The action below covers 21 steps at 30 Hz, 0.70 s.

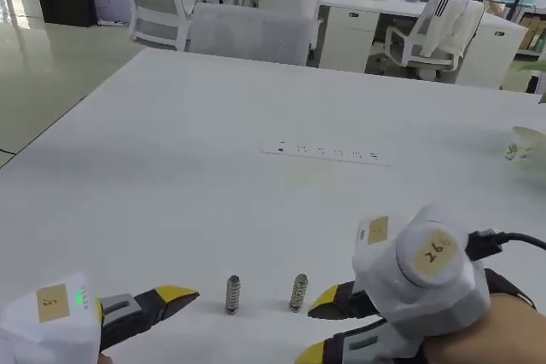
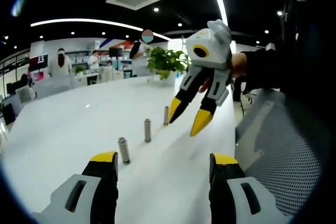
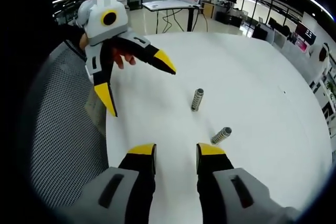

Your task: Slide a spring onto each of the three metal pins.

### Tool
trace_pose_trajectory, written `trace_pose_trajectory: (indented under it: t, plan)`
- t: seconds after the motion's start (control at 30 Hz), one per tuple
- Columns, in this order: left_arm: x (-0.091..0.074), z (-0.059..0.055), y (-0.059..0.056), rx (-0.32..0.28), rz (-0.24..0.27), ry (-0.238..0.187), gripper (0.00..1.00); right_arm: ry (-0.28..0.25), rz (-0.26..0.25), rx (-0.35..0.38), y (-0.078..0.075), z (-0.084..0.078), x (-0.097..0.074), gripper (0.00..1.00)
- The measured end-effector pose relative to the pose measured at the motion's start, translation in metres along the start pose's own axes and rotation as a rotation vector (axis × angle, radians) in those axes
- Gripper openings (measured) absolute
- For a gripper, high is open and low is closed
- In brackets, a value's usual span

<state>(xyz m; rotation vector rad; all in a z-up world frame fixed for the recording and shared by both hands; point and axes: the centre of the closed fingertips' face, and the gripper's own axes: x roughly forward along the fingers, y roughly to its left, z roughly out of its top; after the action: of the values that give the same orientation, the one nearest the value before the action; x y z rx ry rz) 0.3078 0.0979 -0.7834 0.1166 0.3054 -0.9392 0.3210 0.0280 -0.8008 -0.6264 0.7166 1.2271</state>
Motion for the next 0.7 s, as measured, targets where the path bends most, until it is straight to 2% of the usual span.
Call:
trace_pose_trajectory:
  t: [0.3,0.7]
  plan:
    - [-0.001,0.001,-0.002,-0.006,-0.003,-0.001,0.67,-0.013,-0.042,0.075,-0.007,-0.018,-0.014,0.3]
    - [-0.001,0.0,-0.001,-0.014,-0.001,0.0,0.67,-0.041,-0.102,0.147,-0.021,-0.033,-0.031,0.32]
